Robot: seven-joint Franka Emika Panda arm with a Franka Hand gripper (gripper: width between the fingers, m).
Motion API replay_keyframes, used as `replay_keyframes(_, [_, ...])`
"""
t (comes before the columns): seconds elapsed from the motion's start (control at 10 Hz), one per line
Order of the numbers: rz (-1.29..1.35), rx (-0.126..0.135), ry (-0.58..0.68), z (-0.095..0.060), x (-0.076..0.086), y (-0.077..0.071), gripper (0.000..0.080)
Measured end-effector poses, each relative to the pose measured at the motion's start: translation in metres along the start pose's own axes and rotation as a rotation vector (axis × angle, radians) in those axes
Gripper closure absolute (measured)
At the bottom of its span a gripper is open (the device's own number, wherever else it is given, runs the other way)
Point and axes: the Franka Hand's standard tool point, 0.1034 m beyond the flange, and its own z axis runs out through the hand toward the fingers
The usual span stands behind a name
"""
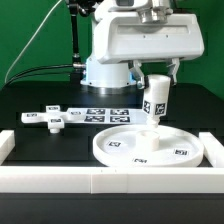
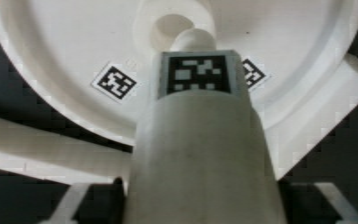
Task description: Assemble round table
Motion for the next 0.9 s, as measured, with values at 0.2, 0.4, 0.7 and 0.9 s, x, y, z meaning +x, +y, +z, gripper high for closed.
replay_keyframes(0.2, [0.006,-0.006,0.001,0.0044,-0.0039,0.0029,0.039])
replay_keyframes(0.4, [0.008,-0.005,0.0,0.005,-0.0045,0.0026,0.039])
replay_keyframes(0.7, [0.014,0.008,-0.011,0.0074,-0.0032,0.0026,0.039])
replay_keyframes(0.9, [0.019,0.015,-0.011,0.0095,0.0012,0.0032,0.039])
